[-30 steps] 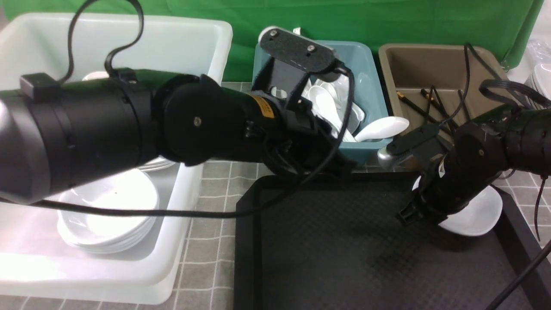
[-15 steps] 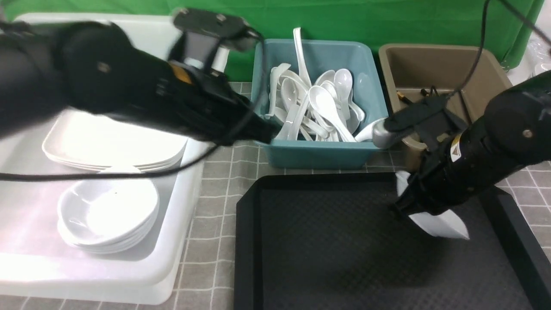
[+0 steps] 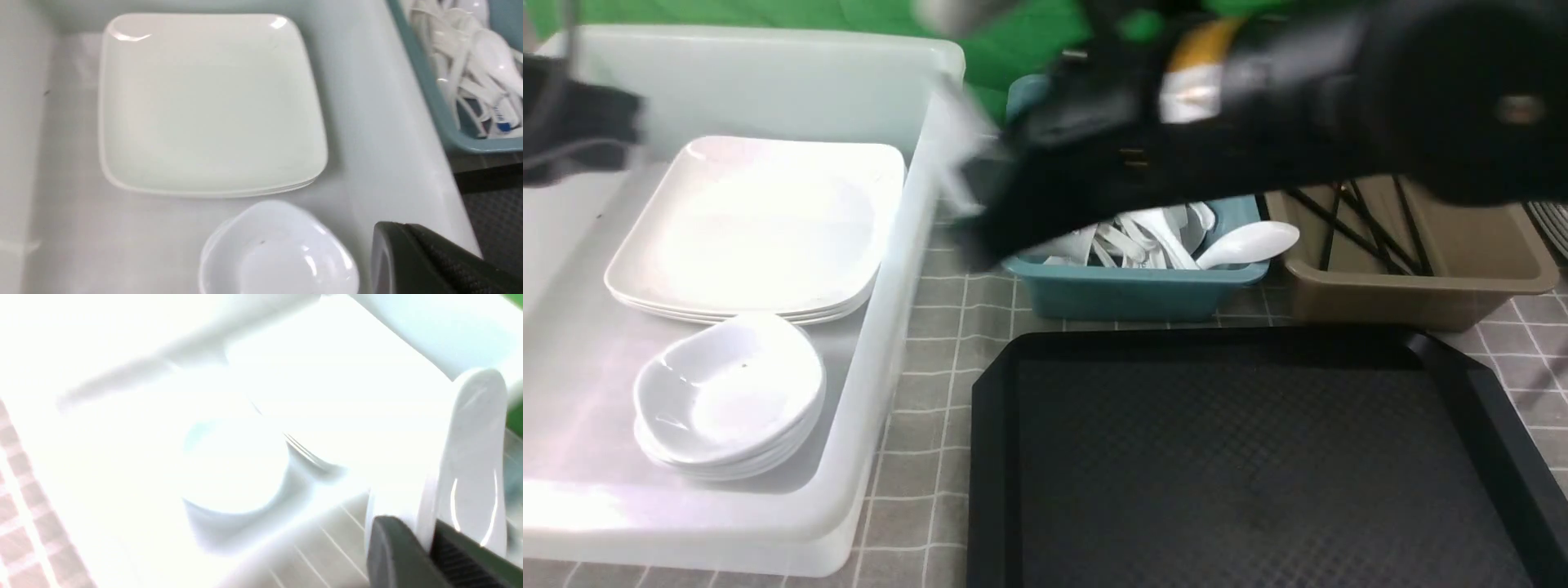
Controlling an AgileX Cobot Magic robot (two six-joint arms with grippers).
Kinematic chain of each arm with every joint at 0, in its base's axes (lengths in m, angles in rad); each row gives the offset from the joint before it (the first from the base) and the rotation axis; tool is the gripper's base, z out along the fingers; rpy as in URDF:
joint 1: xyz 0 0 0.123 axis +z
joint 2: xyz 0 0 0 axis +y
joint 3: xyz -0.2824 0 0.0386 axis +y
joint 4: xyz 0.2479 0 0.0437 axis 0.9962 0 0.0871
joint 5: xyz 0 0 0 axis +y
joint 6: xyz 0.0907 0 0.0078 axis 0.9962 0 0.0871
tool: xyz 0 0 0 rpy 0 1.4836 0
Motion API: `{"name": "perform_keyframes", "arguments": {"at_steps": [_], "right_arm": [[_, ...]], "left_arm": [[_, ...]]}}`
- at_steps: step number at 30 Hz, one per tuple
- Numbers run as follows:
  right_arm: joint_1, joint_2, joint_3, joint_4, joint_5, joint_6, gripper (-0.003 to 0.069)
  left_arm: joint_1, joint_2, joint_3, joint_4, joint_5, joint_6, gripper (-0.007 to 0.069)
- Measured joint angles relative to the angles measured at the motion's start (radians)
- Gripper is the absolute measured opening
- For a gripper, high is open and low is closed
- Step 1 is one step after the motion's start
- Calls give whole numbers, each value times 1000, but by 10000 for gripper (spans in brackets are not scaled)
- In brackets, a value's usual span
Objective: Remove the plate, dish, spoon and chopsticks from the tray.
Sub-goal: Use the right arm to put the small plate into the large storage box on the left
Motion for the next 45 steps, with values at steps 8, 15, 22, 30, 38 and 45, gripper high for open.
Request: {"name": "perform_keyframes", "arguments": {"at_steps": [8, 15, 22, 30, 38, 45], "right_arm": [[119, 286, -237, 3, -10, -29, 69], [145, 452, -325, 3, -93, -30, 69], [146, 537, -328, 1, -129, -30, 83], [146, 551, -330, 0, -141, -31, 181], [146, 538, -331, -1, -72, -28, 312], [95, 387, -331, -37, 147, -28, 139]], "left_arm": [[118, -143, 83, -25, -29, -20, 6], [118, -200, 139, -34, 5, -20, 6], [118, -214, 139, -43, 5, -20, 6], [118, -215, 139, -61, 5, -9, 6], [118, -215, 139, -61, 24, 7, 6], [99, -215, 141, -117, 27, 33, 6]]}}
